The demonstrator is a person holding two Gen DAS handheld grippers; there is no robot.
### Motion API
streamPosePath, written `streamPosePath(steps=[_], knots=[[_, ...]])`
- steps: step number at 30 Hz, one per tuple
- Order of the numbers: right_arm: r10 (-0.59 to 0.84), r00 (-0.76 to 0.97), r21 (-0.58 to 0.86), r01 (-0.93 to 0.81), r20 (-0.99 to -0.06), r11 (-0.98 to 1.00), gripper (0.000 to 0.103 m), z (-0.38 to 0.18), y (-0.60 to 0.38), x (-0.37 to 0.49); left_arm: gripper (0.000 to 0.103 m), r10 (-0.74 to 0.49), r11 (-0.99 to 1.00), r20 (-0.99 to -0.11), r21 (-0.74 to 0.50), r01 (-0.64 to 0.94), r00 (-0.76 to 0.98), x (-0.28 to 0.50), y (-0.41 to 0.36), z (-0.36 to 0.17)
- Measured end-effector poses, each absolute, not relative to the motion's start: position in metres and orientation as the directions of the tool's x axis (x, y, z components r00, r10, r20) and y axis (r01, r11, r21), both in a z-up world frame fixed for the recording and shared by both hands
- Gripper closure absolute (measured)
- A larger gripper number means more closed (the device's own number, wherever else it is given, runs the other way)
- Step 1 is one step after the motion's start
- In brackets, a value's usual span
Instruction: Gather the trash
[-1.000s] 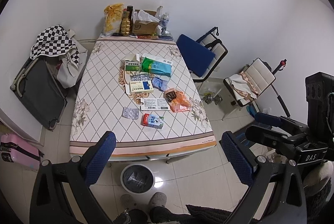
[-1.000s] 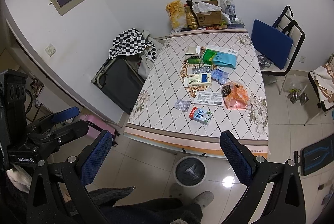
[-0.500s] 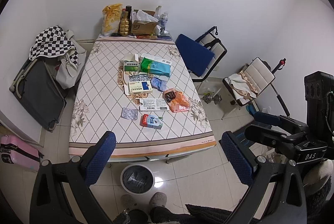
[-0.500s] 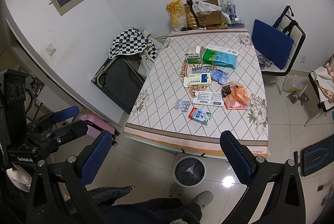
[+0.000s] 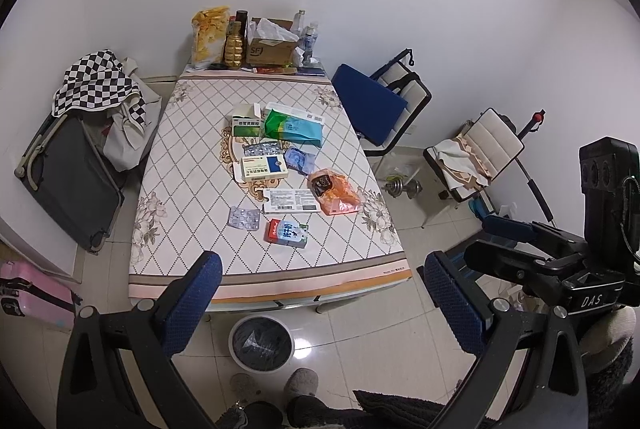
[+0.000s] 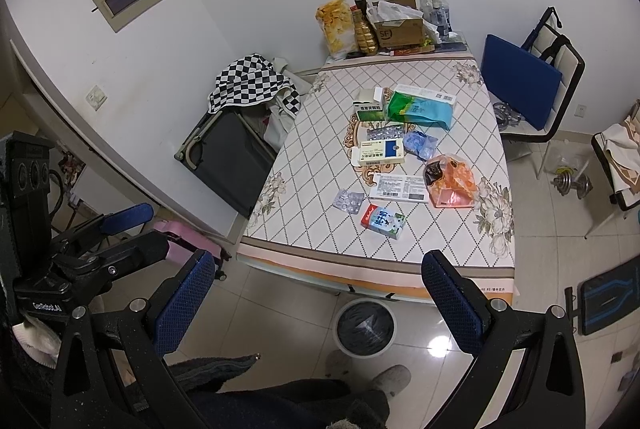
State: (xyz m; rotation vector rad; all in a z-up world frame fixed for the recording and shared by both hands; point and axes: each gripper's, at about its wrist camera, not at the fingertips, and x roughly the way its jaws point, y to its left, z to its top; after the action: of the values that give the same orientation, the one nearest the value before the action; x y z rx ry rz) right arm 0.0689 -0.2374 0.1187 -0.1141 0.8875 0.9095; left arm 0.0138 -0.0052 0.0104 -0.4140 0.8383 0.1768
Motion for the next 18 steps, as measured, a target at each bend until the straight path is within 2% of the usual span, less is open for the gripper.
streamPosePath(steps=[18], knots=[[0.641, 0.297, 0.277, -0.718, -0.708, 0.638, 0.0, 0.117, -0.242, 0.076, 0.0, -0.024, 0.91, -0.749, -0.291, -0.296, 0.662, 0.021, -0.013, 0.004]])
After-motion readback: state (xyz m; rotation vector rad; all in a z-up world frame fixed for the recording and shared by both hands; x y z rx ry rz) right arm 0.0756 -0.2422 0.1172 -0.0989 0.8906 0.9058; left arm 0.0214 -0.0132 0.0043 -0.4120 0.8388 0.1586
